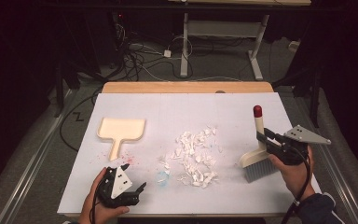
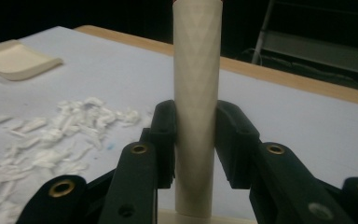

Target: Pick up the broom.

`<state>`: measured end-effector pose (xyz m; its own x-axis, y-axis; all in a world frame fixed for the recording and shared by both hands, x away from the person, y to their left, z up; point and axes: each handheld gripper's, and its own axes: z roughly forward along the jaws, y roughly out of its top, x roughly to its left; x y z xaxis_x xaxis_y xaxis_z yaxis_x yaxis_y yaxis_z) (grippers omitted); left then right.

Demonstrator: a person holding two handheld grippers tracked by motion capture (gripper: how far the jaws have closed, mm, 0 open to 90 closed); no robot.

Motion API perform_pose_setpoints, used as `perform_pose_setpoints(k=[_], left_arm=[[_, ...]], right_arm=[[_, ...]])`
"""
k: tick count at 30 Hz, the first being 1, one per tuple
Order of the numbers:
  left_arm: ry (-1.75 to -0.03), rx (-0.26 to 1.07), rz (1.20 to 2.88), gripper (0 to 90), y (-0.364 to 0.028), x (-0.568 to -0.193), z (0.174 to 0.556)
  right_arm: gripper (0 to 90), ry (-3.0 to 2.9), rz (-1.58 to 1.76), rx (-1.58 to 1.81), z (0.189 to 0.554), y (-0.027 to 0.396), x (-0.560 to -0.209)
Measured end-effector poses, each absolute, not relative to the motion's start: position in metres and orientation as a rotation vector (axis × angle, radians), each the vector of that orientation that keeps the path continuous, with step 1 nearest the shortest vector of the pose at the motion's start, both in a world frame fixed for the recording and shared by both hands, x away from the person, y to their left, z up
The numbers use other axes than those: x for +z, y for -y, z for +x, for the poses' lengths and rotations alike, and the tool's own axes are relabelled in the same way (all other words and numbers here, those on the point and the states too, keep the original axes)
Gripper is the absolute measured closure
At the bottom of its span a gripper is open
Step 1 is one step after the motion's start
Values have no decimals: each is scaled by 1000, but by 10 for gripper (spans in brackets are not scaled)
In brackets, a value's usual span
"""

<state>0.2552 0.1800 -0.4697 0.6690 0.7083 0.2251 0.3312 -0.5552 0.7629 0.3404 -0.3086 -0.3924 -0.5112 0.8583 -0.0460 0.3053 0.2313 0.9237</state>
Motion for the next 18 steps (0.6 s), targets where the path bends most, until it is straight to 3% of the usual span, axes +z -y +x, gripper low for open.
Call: perform_pose_setpoints(k=[7, 18], left_arm=[[-692, 594, 2087, 169, -144, -443, 260], [-462, 484, 2084, 179, -25, -417, 292]], right_arm=[[714, -1922, 978, 1348, 322, 293, -371], [714, -1955, 876, 1359, 314, 262, -359]])
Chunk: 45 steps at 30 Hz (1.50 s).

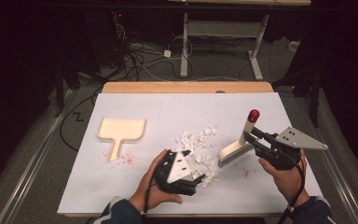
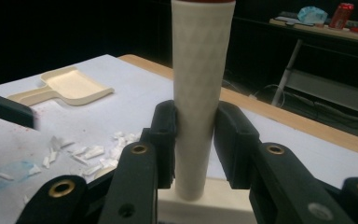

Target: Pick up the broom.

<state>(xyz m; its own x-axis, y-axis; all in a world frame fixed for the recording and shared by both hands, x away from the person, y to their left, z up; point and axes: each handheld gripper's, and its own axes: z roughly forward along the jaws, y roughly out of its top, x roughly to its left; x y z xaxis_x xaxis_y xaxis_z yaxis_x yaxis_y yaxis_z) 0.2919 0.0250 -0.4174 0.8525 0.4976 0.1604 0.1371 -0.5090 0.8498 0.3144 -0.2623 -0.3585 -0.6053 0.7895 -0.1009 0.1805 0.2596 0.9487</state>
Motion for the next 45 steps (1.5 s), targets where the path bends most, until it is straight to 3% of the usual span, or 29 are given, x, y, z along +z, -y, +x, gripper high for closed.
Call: perform_pose_setpoints(k=[5, 9, 14, 15, 21, 27, 34, 38, 40, 43, 45], left_arm=[[-495, 438, 2039, 208, 23, -420, 306], [-534, 427, 2003, 309, 32, -421, 311], [-514, 332, 1962, 538, 20, -418, 316], [-516, 341, 1955, 624, 18, -418, 315], [-451, 277, 1992, 644, 4, -413, 313], [-347, 211, 2049, 646, -19, -410, 309], [-225, 155, 2113, 645, -39, -412, 300], [-160, 118, 2129, 644, -47, -411, 299], [-149, 105, 2119, 644, -48, -412, 299], [-147, 92, 2123, 626, -48, -415, 301], [-179, 118, 2132, 547, -49, -416, 303]], right_arm=[[714, -1964, 837, 1387, 303, 251, -351], [714, -1980, 792, 1404, 293, 243, -345], [713, -1987, 744, 1419, 283, 235, -342], [713, -1994, 735, 1415, 282, 234, -342], [710, -2029, 690, 1462, 282, 233, -342], [503, -2204, 523, 1420, 292, 235, -351], [365, -2521, 360, 1332, 309, 224, -383], [387, -2662, 303, 1301, 315, 216, -401], [510, -2721, 275, 1361, 316, 213, -405], [581, -2747, 221, 1371, 315, 207, -409], [624, -2751, 222, 1368, 314, 207, -409]])
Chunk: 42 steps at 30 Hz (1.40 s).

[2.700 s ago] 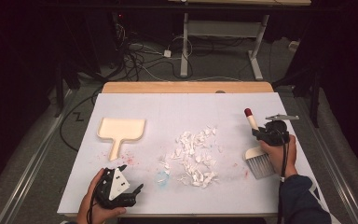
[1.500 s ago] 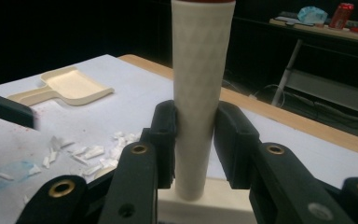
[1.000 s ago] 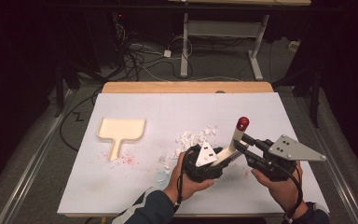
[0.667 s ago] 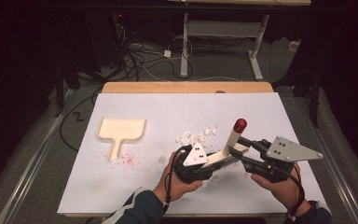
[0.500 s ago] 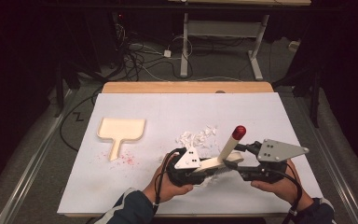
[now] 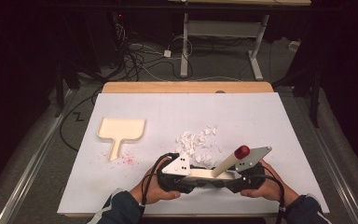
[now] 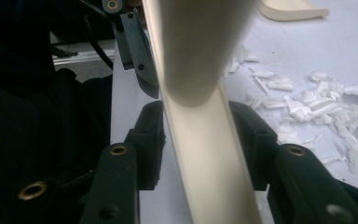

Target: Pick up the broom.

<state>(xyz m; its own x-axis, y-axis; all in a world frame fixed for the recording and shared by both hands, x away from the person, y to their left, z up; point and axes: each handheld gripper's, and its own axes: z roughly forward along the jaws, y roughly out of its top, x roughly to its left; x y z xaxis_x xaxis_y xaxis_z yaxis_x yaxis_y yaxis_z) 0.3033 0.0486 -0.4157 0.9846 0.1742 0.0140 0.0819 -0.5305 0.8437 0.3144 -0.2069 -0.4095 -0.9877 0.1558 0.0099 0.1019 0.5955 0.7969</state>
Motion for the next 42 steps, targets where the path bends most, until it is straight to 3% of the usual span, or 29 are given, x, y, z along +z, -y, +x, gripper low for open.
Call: perform_pose_setpoints(k=[4, 7, 12, 18, 23, 30, 42], left_arm=[[-231, 207, 2118, 425, -54, -413, 303], [-291, 341, 2112, 259, -62, -409, 300], [-352, 522, 2097, 184, -84, -407, 290], [-452, 673, 2097, 168, -119, -418, 280], [-599, 789, 2062, 212, -153, -434, 273], [-753, 791, 2084, 194, -190, -456, 264], [-823, 782, 2152, 187, -209, -474, 247]], right_arm=[[683, -2733, 234, 1343, 312, 207, -410], [684, -2697, 271, 1362, 311, 208, -404], [683, -2608, 366, 1387, 315, 215, -395], [682, -2529, 502, 1371, 325, 228, -392], [683, -2481, 574, 1336, 330, 236, -388], [683, -2425, 636, 1307, 334, 243, -382], [684, -2266, 705, 1172, 357, 249, -375]])
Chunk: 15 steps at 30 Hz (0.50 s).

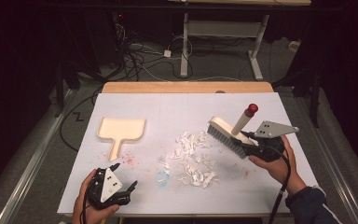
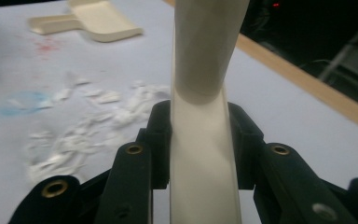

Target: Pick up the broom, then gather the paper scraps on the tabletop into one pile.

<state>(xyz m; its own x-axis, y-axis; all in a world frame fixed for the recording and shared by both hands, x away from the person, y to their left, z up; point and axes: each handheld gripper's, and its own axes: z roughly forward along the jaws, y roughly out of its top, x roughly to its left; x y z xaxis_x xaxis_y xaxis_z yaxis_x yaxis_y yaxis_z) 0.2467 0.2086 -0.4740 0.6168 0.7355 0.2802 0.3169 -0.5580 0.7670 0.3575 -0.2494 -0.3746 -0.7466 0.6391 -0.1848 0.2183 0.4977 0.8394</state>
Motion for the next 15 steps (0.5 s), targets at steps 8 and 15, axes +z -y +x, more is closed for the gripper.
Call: perform_pose_setpoints(k=[8, 15], left_arm=[[-840, 765, 2140, 186, -211, -476, 250], [-830, 759, 2144, 186, -211, -475, 250]], right_arm=[[684, -2194, 755, 972, 404, 236, -391], [684, -2144, 722, 740, 436, 206, -423]])
